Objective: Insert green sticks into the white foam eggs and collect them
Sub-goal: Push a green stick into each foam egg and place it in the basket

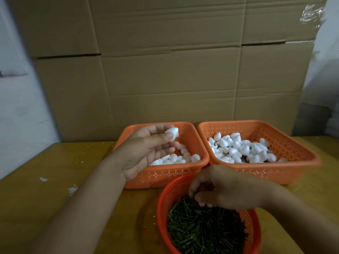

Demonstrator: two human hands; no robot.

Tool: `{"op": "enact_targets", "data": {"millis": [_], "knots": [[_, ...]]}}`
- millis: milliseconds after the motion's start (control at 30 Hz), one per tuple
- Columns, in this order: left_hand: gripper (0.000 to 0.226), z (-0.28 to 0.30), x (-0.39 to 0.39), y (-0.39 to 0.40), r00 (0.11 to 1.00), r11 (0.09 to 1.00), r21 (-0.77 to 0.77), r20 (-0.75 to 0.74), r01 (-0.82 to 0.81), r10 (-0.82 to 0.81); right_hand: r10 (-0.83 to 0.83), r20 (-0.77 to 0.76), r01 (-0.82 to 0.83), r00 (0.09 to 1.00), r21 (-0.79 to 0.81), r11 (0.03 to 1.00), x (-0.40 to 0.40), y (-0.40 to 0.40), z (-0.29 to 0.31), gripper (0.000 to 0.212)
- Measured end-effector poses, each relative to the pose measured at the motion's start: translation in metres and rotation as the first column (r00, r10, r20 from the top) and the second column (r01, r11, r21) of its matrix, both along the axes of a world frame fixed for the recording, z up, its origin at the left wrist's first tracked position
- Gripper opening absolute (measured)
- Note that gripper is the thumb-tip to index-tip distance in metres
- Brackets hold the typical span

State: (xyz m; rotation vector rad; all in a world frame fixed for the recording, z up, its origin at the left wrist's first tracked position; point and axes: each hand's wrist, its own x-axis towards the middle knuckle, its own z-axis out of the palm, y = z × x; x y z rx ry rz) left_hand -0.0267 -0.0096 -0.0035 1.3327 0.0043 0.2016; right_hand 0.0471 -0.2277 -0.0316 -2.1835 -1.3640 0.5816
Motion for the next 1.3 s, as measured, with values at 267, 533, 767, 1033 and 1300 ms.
{"op": "enact_targets", "data": {"millis": [267,533,767,1033,1300], "knots": [[0.026,-0.003,0.003,0.004,0.999,0.996,0.078,0.011,0.031,-0.032,-0.058,-0.474,0.185,0.878,0.226,0.956,-0.003,0.003,0.006,0.005],[0.020,-0.001,0.003,0.004,0.997,0.998,-0.026,-0.045,0.059,-0.060,-0.160,-0.441,0.282,0.883,0.228,0.932,-0.006,0.005,0.006,0.007],[0.013,-0.005,0.007,0.007,0.998,0.992,-0.126,-0.068,-0.014,0.005,-0.196,-0.536,0.353,0.821,0.208,0.912,-0.007,0.006,0.007,0.008],[0.015,-0.004,0.007,0.006,0.999,0.983,-0.181,-0.023,0.032,-0.037,-0.183,-0.460,0.333,0.869,0.269,0.904,-0.008,0.004,0.009,0.007],[0.016,-0.002,0.004,0.003,0.999,0.982,-0.187,-0.020,0.037,-0.042,-0.157,-0.588,0.461,0.794,0.414,0.785,-0.007,0.004,0.014,0.011]]}}
